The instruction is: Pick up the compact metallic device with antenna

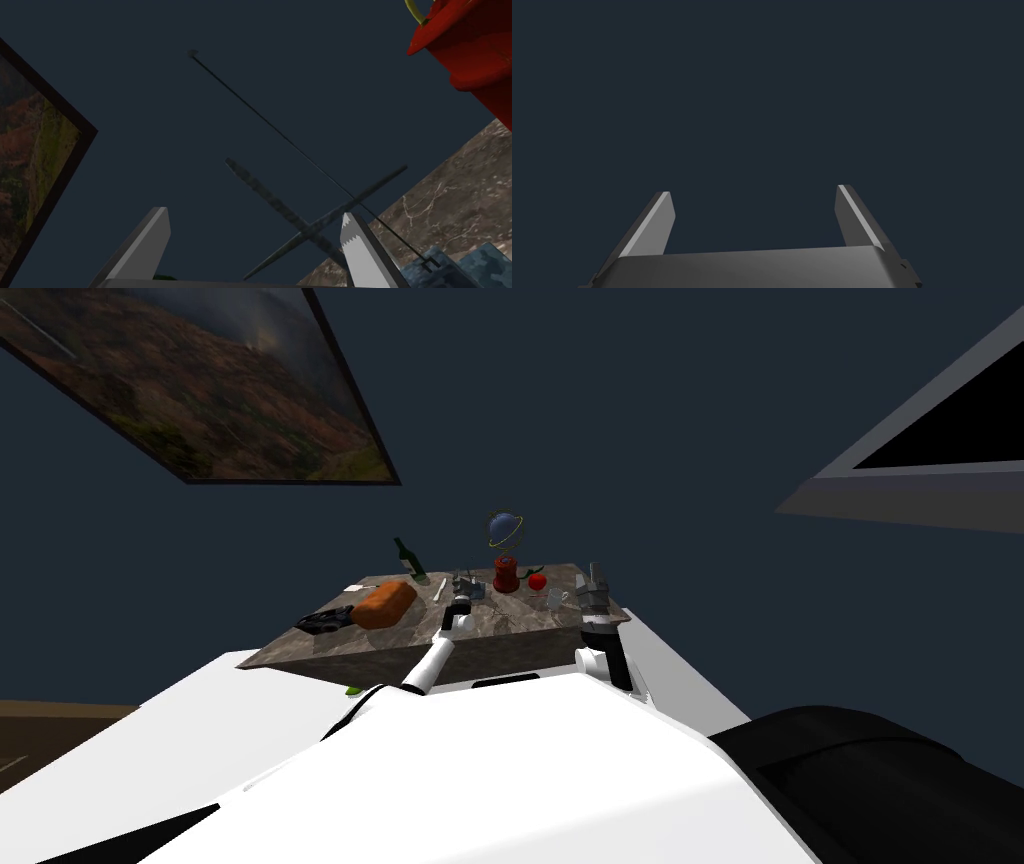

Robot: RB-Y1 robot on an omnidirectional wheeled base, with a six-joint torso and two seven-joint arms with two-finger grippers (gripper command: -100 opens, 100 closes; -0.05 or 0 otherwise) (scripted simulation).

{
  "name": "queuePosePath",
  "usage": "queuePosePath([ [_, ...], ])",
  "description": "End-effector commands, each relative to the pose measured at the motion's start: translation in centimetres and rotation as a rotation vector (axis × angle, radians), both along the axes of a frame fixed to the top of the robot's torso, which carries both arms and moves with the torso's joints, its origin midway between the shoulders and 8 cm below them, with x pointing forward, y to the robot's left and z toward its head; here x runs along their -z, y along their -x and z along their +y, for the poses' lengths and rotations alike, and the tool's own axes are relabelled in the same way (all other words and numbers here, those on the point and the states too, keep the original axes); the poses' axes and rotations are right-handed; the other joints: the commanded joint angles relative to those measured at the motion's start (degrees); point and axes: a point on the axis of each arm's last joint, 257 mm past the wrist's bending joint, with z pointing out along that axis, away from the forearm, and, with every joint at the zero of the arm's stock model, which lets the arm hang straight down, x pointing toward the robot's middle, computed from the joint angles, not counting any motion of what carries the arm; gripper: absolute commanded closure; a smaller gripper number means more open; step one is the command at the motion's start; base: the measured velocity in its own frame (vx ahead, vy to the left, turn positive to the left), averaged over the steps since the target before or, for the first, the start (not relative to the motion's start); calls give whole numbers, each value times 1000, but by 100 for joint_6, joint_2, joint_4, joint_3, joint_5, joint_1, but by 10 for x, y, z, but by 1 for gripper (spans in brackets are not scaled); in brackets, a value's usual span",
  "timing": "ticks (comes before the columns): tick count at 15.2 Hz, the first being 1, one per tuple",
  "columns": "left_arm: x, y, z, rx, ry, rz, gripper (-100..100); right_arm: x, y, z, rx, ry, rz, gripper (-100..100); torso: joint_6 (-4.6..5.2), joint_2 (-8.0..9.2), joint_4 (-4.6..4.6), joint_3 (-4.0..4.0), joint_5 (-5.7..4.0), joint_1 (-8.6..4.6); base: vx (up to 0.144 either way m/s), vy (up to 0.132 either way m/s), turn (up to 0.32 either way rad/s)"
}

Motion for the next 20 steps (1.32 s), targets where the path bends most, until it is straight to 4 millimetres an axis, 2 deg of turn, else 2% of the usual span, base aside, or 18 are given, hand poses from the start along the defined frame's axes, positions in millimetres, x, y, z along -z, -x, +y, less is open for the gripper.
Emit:
queuePosePath([
  [1, 9, -5, -3, 1, 31, 24, -100, 0, 0, 0, 0, 0, 0, 0, 0, 0, 0, 0, 0, 0, 7, -22, 42],
  [5, 22, -8, -8, 2, 71, 53, -100, 0, 0, 0, 0, 0, 0, 0, -1, -3, 0, -1, 2, 8, 9, -11, 46],
  [9, 31, -12, -26, 10, 143, 82, -100, 0, 0, 0, 0, 0, 0, 0, -1, -8, -2, -4, 4, 18, 28, 17, 52],
  [10, 30, -10, -21, 7, 121, 77, -100, 0, 0, 0, 0, 0, 0, 0, 0, -14, -2, -8, 5, 24, 31, 27, 14],
  [12, 27, -10, 2, -8, 145, 73, -100, 0, 0, 0, 0, 0, 0, 0, 2, -11, -2, -6, 4, 17, 9, -31, -124],
  [13, 26, -10, 2, -7, 136, 71, -100, 0, 0, 0, 0, 0, 0, 0, 5, -9, -1, -5, 2, 3, 13, -64, -106],
  [14, 25, -9, 16, -18, 146, 69, -100, 0, 0, 0, 0, 0, 0, 0, 5, -11, 0, -5, -1, -7, 15, -62, -100],
  [15, 24, -9, 15, -16, 139, 68, -100, 0, 0, 0, 0, 0, 0, 0, 5, -10, 0, -5, -2, -11, 8, -58, -77],
  [16, 23, -8, 29, -28, 143, 67, -100, 0, 0, 0, 0, 0, 0, 0, 5, -10, 0, -5, -2, -12, 10, -61, -96],
  [17, 23, -8, 28, -26, 140, 65, -100, 0, 0, 0, 0, 0, 0, 0, 5, -10, 0, -5, -3, -13, 8, -57, -74],
  [18, 21, -7, 42, -38, 146, 64, -100, 0, 0, 0, 0, 0, 0, 0, 7, -11, -1, -6, -2, -13, 6, -55, -106],
  [19, 21, -7, 42, -37, 141, 64, -100, 0, 0, 0, 0, 0, 0, 0, 8, -13, -1, -7, -2, -12, 8, -47, -87],
  [20, 20, -5, 56, -50, 144, 63, -100, 0, 0, 0, 0, 0, 0, 0, 7, -14, -1, -8, -2, -11, 11, -49, -116],
])
